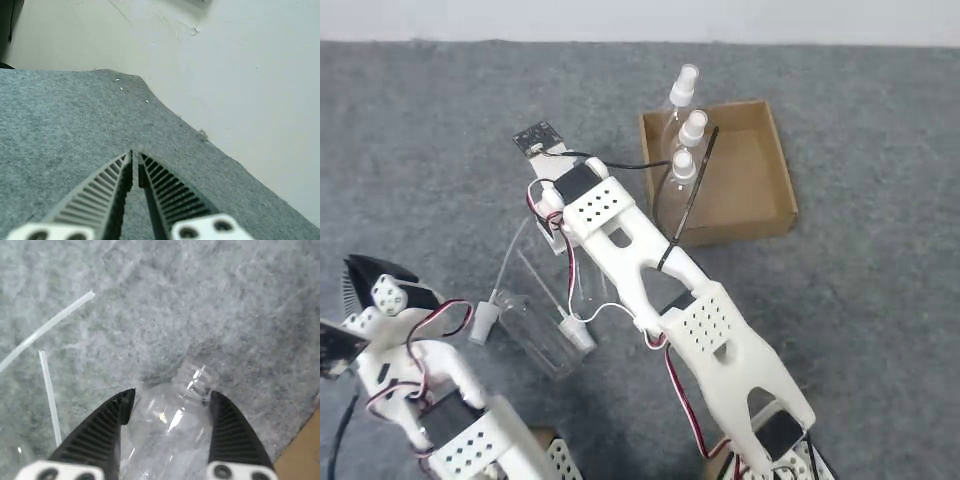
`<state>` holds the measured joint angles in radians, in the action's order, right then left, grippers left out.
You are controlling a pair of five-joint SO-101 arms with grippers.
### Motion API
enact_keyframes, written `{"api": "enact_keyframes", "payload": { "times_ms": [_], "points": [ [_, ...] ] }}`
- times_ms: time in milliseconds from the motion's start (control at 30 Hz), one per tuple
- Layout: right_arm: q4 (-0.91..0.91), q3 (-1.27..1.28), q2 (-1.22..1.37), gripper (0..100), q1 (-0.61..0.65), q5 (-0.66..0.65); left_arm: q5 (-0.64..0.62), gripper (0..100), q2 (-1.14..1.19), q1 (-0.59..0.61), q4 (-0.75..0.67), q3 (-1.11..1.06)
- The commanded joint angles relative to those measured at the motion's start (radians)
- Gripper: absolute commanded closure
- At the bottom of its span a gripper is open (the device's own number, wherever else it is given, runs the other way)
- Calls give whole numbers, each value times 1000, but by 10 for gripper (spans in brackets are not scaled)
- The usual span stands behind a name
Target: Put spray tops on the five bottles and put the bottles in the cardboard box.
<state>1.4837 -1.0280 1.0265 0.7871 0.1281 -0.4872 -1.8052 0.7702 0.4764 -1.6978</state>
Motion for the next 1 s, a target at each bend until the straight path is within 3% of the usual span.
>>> {"api": "enact_keyframes", "payload": {
  "times_ms": [0, 433, 967],
  "points": [
    [61, -71, -38, 880, -7, -14, 12, 987, -15, -5, -15, 13],
    [305, -157, -35, 880, -7, -163, 12, 987, -15, -5, -15, 13],
    [315, -74, -42, 880, 4, -238, 12, 987, -15, -5, -15, 13]
  ]
}}
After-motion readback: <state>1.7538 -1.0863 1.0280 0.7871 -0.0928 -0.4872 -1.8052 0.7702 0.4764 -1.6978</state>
